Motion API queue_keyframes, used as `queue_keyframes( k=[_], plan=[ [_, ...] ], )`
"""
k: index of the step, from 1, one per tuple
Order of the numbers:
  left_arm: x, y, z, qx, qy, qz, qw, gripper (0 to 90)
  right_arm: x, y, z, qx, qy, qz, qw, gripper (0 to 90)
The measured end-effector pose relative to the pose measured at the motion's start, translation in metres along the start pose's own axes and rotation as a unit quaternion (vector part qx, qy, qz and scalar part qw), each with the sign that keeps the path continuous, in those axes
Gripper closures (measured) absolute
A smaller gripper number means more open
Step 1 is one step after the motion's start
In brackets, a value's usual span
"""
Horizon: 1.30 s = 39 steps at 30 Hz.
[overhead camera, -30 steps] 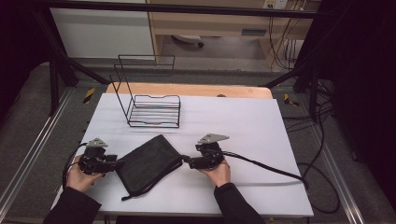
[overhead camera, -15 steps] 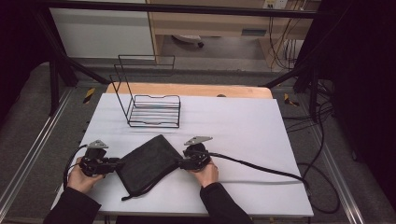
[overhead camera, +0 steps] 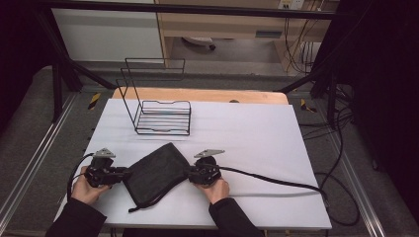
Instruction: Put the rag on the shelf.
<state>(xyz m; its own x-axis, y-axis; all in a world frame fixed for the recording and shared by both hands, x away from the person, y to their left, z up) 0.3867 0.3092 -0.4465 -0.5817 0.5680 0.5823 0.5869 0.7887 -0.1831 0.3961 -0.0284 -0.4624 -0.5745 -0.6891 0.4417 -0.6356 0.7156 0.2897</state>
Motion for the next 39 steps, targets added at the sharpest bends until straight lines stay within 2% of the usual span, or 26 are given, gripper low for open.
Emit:
queue_keyframes(
  k=[4,8,13,17,23,27,31,33,35,36,37,39],
  plan=[
    [0.001,-0.002,-0.002,0.000,0.004,0.001,1.0000,70.6,0.000,0.000,-0.001,-0.007,0.004,-0.011,0.9999,74.7],
    [0.003,-0.001,-0.003,0.005,0.005,0.006,1.0000,77.1,0.001,-0.003,-0.003,0.000,0.009,-0.026,0.9996,80.0],
    [0.008,-0.004,-0.006,0.011,-0.006,0.013,0.9998,79.8,0.002,-0.005,-0.007,0.011,0.006,-0.036,0.9993,81.5],
    [0.014,-0.008,-0.009,0.016,-0.018,0.019,0.9995,80.3,0.009,-0.006,-0.017,0.012,0.004,-0.046,0.9989,82.1],
    [0.014,-0.019,-0.013,0.019,-0.022,0.030,0.9991,80.4,0.017,-0.010,-0.027,0.026,0.016,-0.042,0.9987,82.4],
    [0.010,-0.031,-0.014,0.024,-0.026,0.038,0.9987,80.4,0.024,-0.013,-0.033,0.033,0.025,-0.039,0.9984,82.3],
    [0.001,-0.051,-0.015,0.029,-0.025,0.055,0.9978,80.2,0.042,-0.027,-0.042,0.033,0.033,-0.028,0.9985,82.2],
    [-0.003,-0.063,-0.016,0.027,-0.028,0.056,0.9977,80.2,0.045,-0.030,-0.043,0.035,0.034,-0.026,0.9985,82.3],
    [-0.006,-0.075,-0.016,0.019,-0.027,0.056,0.9979,80.0,0.052,-0.039,-0.047,0.048,0.039,-0.022,0.9978,82.2],
    [-0.008,-0.080,-0.016,0.018,-0.027,0.056,0.9979,80.0,0.052,-0.039,-0.047,0.048,0.039,-0.022,0.9978,82.2],
    [-0.009,-0.085,-0.016,0.017,-0.028,0.056,0.9979,79.9,0.053,-0.045,-0.050,0.059,0.038,-0.023,0.9973,82.1],
    [-0.010,-0.093,-0.015,0.011,-0.030,0.052,0.9981,79.8,0.053,-0.048,-0.052,0.068,0.035,-0.024,0.9968,82.1]
  ],
)
Point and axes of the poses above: each handheld gripper's, and its own axes: x roughly backward along the jaws, z roughly out of its underside, y roughly to its left, the point moved 1 cm from there along -x, roughly forward along the jaws, and after that the axes turned 15 degrees about -y, right-handed, at the moved point
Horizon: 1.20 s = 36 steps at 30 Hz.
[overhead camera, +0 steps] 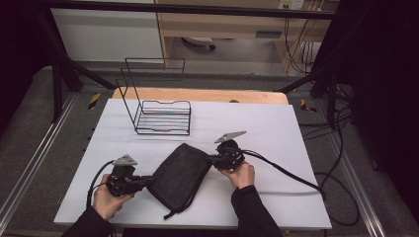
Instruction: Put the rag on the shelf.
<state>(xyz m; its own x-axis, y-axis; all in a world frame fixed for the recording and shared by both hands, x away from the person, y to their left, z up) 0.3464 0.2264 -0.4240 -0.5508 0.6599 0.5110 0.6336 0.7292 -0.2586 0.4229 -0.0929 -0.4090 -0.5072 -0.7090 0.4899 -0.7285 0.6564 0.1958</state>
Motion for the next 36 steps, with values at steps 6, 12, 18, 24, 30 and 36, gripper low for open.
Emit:
queue_keyframes(
  k=[6,12,18,24,30,36],
  plan=[
    [-0.004,-0.014,0.010,-0.017,0.011,-0.028,0.9994,79.5,-0.020,-0.015,-0.002,0.035,-0.022,-0.015,0.9990,81.8],
    [-0.005,-0.013,0.013,-0.035,0.024,-0.038,0.9983,76.0,-0.038,-0.018,0.011,0.051,-0.021,0.007,0.9984,77.9],
    [0.003,-0.005,0.006,-0.035,0.007,-0.046,0.9983,60.2,-0.025,-0.014,0.014,0.060,-0.072,0.046,0.9945,52.9],
    [-0.004,0.006,0.005,-0.033,0.016,-0.056,0.9978,54.7,0.001,0.014,0.020,0.063,-0.084,0.028,0.9941,23.7],
    [-0.009,0.009,0.011,-0.023,0.034,-0.031,0.9987,60.1,0.017,0.044,0.041,0.054,-0.077,0.006,0.9956,17.4],
    [-0.012,0.007,0.016,-0.024,0.040,-0.021,0.9987,69.8,0.015,0.065,0.063,0.019,-0.070,-0.010,0.9973,17.6]
  ],
)
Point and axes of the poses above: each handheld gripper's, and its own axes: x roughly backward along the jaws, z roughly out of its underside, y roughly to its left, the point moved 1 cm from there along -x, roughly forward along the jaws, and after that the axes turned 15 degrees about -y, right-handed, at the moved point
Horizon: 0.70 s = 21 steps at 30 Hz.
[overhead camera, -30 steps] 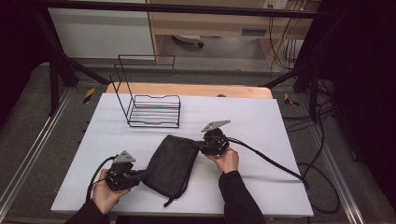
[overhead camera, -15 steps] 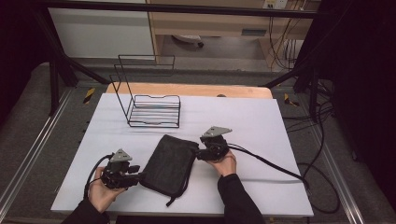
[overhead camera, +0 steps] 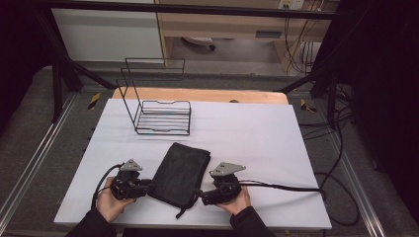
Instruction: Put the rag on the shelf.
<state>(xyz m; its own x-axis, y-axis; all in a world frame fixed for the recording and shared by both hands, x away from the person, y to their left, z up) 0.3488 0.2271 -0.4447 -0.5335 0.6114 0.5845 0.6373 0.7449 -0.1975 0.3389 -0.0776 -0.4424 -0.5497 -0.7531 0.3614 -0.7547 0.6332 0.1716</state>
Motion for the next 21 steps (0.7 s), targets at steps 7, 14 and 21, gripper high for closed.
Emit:
queue_keyframes(
  k=[7,14,21],
  plan=[
    [0.000,-0.002,0.000,0.002,0.009,0.006,0.9999,76.7,-0.011,0.014,0.014,-0.038,0.037,-0.004,0.9986,27.4],
    [0.001,-0.003,-0.001,0.012,0.016,0.004,0.9998,82.1,-0.017,0.023,0.020,-0.066,0.033,0.003,0.9973,36.3],
    [0.002,-0.005,0.000,0.015,0.014,0.001,0.9998,83.0,-0.020,0.034,0.022,-0.046,0.030,0.032,0.9980,37.6]
  ],
)
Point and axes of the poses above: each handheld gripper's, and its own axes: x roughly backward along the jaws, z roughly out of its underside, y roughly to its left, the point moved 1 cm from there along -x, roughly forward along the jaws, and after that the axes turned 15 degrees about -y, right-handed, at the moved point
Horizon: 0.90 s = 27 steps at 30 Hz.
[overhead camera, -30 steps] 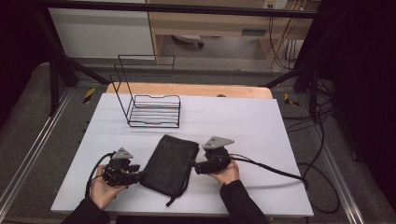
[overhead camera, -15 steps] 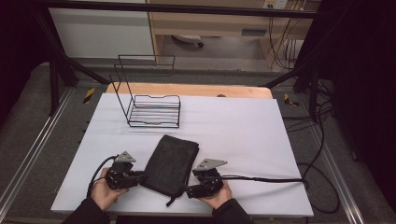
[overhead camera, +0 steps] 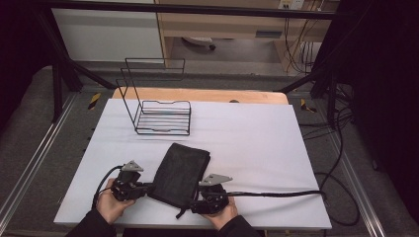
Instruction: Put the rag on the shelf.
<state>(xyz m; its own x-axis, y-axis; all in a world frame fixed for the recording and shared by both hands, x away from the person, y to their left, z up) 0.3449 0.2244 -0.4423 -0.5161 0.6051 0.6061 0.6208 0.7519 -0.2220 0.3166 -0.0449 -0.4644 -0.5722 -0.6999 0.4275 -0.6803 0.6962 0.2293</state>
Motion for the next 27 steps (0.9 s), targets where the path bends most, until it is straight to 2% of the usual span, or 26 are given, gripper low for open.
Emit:
queue_keyframes(
  k=[4,8,11,16,22,26,27],
  plan=[
    [0.003,-0.003,0.002,-0.004,-0.001,-0.004,1.0000,83.6,0.000,0.002,0.002,-0.008,-0.006,0.005,0.9999,46.5],
    [0.005,-0.004,0.003,0.010,-0.002,-0.003,0.9999,83.6,0.000,0.003,0.002,-0.027,-0.001,0.003,0.9996,61.9],
    [0.007,-0.006,0.005,0.015,-0.004,-0.006,0.9999,83.6,-0.001,0.002,0.000,-0.047,0.008,-0.017,0.9987,74.1],
    [0.010,-0.009,0.008,0.025,-0.016,-0.004,0.9996,83.6,-0.002,-0.008,-0.005,-0.064,0.023,-0.047,0.9965,80.9],
    [0.014,-0.022,0.013,0.034,-0.031,0.010,0.9989,83.4,0.007,-0.013,-0.015,-0.034,0.032,-0.048,0.9977,81.6],
    [0.014,-0.033,0.016,0.031,-0.036,0.010,0.9988,83.1,0.013,-0.019,-0.018,-0.023,0.041,-0.052,0.9975,81.2],
    [0.014,-0.035,0.016,0.024,-0.039,0.007,0.9989,83.0,0.013,-0.021,-0.018,-0.017,0.045,-0.053,0.9974,81.0]
  ],
)
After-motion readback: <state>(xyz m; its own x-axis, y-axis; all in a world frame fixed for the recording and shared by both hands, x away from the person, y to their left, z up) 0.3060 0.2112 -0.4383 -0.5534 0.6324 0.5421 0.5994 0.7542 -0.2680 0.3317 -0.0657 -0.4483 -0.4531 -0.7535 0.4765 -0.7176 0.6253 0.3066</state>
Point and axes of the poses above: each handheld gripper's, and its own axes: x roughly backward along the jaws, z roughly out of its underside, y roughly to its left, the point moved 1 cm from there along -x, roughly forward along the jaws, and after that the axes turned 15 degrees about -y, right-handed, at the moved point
